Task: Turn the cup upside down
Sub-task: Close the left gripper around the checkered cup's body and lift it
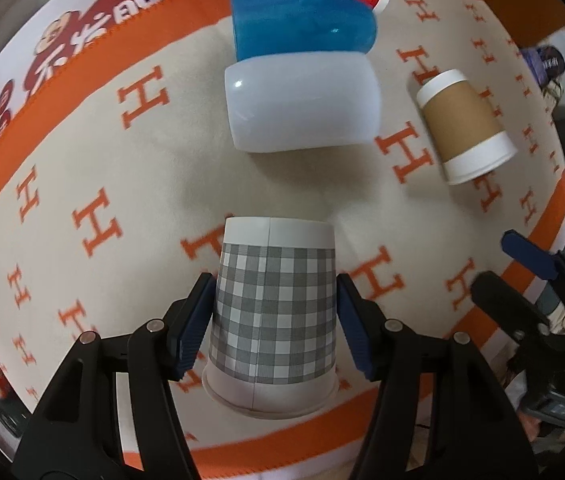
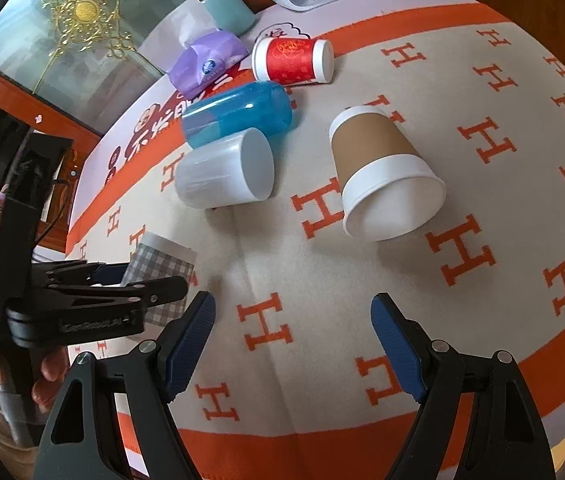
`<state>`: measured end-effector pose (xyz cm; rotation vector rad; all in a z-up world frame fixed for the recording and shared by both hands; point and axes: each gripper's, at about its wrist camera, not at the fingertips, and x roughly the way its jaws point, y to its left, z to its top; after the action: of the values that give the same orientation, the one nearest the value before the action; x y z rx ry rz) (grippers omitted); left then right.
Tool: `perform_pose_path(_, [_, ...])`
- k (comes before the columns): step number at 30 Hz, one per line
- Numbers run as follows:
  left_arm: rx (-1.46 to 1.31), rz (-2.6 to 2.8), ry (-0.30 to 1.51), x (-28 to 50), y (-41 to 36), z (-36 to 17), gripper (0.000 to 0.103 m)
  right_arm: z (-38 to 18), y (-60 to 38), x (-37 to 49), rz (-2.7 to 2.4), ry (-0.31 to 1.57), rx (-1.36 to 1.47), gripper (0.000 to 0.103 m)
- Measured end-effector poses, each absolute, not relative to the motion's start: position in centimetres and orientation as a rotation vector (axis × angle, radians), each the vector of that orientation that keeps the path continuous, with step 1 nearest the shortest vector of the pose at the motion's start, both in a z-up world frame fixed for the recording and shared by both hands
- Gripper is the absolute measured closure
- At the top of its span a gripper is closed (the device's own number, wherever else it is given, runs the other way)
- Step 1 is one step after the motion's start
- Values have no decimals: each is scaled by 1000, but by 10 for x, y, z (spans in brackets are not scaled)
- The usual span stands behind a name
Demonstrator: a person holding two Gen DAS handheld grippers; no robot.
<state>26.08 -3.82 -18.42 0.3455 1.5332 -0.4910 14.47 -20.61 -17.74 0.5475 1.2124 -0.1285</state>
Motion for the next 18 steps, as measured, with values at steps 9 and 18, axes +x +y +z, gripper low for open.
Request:
perform_pose_path(9, [90, -365, 1539, 181, -15, -154, 45, -171, -212, 105, -111, 1240, 522, 22])
perform_pose_path(18, [-135, -239, 1584, 119, 2, -203, 45, -181, -220, 61, -106, 1282, 502, 22])
